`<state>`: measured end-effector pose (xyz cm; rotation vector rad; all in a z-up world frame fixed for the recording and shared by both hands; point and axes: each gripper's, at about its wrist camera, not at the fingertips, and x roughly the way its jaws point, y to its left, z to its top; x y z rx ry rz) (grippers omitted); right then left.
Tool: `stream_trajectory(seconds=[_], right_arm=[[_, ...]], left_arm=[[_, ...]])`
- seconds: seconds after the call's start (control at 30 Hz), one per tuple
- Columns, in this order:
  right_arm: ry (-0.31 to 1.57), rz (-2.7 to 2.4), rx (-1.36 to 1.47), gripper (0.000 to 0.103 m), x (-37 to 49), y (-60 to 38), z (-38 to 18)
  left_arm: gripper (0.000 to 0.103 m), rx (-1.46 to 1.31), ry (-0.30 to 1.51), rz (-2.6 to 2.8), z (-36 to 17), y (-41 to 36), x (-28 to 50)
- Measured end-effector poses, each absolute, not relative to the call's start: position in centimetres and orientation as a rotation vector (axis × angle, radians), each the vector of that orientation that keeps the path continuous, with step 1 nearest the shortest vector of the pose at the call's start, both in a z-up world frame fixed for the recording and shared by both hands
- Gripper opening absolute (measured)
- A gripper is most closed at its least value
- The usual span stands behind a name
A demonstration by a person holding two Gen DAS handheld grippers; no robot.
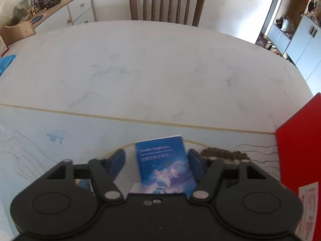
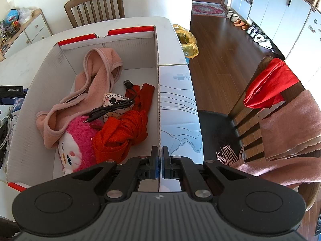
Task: Organize objects
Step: 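Close the left gripper on the blue tissue pack, then lift the tissue pack with the left gripper and carry it over the box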
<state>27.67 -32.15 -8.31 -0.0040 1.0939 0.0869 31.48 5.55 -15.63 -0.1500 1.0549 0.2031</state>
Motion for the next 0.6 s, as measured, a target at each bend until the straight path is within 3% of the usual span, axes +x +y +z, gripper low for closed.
stream_trajectory(seconds=[0.6], right_arm=[[1.081, 0.094, -0.013, 0.002, 28.1, -31.9, -8.5]], left_arm=[[0.048, -0.176, 1.02, 0.102, -10.8, 3.3, 28.3]])
